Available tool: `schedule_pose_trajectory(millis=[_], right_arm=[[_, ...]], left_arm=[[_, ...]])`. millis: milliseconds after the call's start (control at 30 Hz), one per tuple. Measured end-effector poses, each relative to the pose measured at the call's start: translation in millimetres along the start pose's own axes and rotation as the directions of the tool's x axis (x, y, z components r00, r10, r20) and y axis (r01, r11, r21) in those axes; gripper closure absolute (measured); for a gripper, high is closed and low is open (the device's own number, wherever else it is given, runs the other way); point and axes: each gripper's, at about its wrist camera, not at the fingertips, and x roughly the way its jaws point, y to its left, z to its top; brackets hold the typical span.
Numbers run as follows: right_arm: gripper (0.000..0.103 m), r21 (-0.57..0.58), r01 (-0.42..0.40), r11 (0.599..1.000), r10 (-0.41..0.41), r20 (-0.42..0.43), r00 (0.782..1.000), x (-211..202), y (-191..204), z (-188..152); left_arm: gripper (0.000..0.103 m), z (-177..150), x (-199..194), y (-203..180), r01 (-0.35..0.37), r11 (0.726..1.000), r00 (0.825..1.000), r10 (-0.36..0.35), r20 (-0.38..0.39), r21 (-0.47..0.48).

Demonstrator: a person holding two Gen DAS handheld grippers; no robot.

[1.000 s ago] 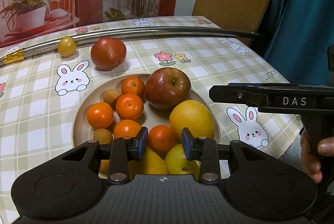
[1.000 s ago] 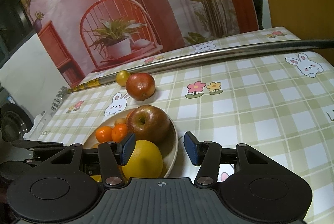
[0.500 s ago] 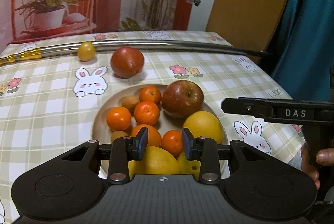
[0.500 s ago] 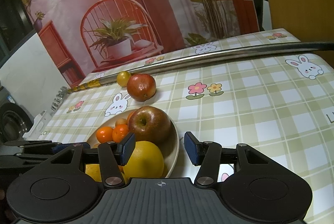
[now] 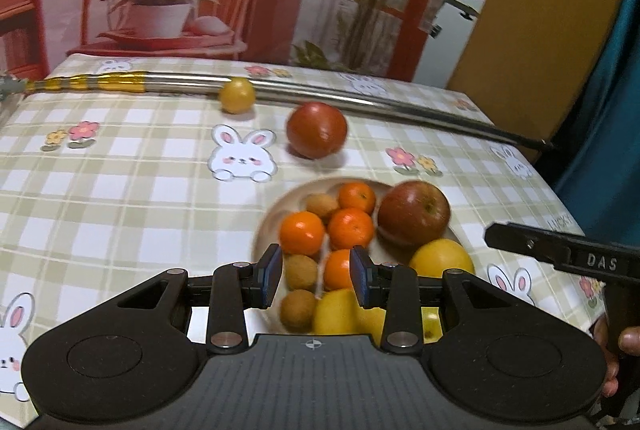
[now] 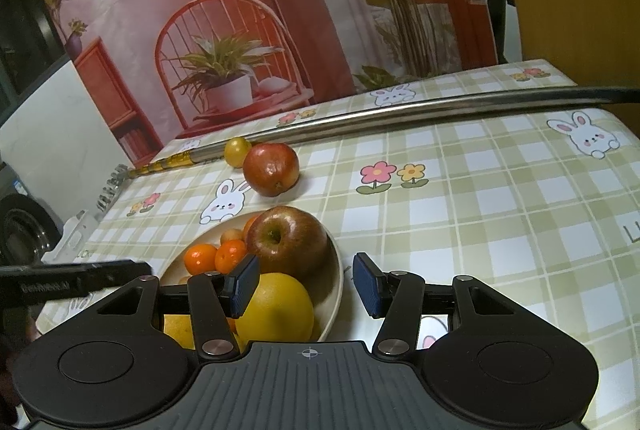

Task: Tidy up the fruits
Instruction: 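Reach the yellow fruit with the left gripper while the right gripper nears the red apple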

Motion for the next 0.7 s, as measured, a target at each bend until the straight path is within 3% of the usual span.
schedule_pose_trajectory(millis=[300, 467, 700], right_arm=[[0.055, -0.052, 0.022, 0.998, -0.020, 0.032, 0.999, -2.4, 0.0, 20.9], [0.054, -0.097, 0.029, 0.995, -0.024, 0.055, 0.998, -0.5, 4.2, 39.8], [0.054, -0.150, 0.020, 0.988, -0.008, 0.082, 0.997, 8.7, 14.3, 68.8]], left_arm=[[0.064, 23.9, -27.5, 32.8, -0.087, 0.996, 0.993, 0.090, 0.079, -0.036], [0.063, 38.5, -39.1, 43.5, -0.121, 0.993, 0.988, 0.121, 0.101, -0.009], [0.063, 63.1, -46.4, 59.0, -0.130, 0.991, 0.984, 0.129, 0.119, -0.002]])
